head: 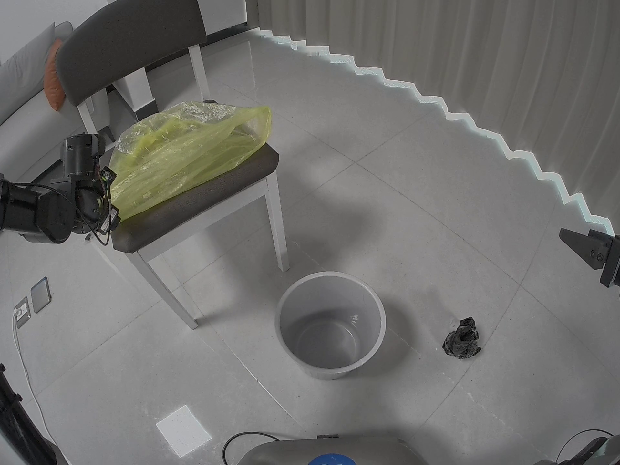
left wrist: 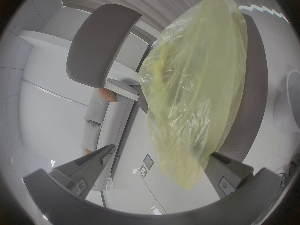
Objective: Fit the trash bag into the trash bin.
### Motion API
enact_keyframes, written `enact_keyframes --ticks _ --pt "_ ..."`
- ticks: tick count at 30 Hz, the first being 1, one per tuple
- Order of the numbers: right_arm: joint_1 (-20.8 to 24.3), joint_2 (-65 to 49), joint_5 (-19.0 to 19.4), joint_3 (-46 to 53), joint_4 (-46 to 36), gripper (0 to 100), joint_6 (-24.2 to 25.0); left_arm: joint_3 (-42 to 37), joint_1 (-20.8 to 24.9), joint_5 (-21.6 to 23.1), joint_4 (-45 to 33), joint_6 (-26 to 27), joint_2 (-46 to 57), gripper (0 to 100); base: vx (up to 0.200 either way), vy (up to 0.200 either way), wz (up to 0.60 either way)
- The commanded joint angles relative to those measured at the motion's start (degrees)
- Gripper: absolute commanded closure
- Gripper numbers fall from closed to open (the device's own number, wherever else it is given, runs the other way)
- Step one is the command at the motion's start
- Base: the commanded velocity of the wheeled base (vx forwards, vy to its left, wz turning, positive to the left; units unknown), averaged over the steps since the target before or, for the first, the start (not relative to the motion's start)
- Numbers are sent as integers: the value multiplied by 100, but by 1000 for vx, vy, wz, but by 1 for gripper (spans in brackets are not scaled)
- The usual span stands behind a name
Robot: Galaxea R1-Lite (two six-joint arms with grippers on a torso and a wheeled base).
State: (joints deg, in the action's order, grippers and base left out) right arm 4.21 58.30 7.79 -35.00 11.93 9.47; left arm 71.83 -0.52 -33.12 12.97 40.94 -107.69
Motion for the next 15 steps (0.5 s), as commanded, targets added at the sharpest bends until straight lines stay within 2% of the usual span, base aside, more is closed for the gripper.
enact_keyframes --ticks 1,15 --pt "1 15 3 2 2 0 2 86 -18 -45 4 2 -85 0 0 0 0" --pt "-7 33 3 28 2 0 2 103 -44 -72 4 2 -50 0 0 0 0"
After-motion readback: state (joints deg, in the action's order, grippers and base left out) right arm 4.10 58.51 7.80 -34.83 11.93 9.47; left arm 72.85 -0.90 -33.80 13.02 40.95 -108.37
